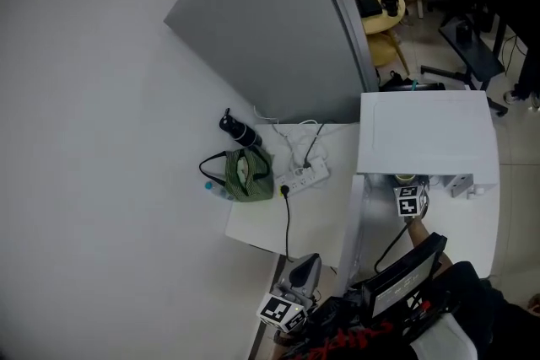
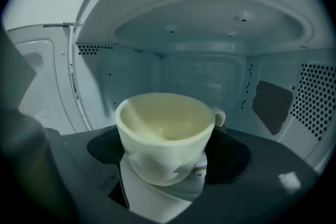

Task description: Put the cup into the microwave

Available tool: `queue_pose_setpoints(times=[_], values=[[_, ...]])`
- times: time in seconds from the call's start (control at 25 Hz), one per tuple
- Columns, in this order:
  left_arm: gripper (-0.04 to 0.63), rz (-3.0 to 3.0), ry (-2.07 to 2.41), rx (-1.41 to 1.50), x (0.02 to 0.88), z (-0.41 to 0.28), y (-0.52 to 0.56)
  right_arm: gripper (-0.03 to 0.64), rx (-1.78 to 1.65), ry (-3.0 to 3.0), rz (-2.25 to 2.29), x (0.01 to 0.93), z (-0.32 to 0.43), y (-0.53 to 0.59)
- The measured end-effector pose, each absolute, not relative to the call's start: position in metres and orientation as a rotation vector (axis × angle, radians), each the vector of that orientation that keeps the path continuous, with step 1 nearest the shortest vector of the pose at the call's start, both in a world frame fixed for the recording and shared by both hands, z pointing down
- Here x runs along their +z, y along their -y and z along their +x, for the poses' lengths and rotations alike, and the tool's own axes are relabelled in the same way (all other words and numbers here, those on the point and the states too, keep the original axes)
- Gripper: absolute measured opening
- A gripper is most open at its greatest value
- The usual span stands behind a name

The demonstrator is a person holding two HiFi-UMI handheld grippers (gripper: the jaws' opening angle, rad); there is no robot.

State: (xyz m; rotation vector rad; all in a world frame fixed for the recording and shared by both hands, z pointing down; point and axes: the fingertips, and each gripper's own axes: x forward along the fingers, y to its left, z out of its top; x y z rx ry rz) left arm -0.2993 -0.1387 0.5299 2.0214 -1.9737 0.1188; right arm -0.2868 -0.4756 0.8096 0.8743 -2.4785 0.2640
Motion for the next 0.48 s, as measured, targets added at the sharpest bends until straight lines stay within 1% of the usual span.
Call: queue_pose_setpoints(times=[0.2, 0.48], values=[[0.003, 2.020, 1.976, 0.143, 0.529, -0.300, 0.136, 0.448, 0.220, 2.456, 0.939, 0.811, -0.293, 0.499], [0.003, 2.078, 1.901, 0.084, 0.529, -0.300, 0.141, 0.454, 0.180, 2.435, 0.980, 0.816, -0.300, 0.533]])
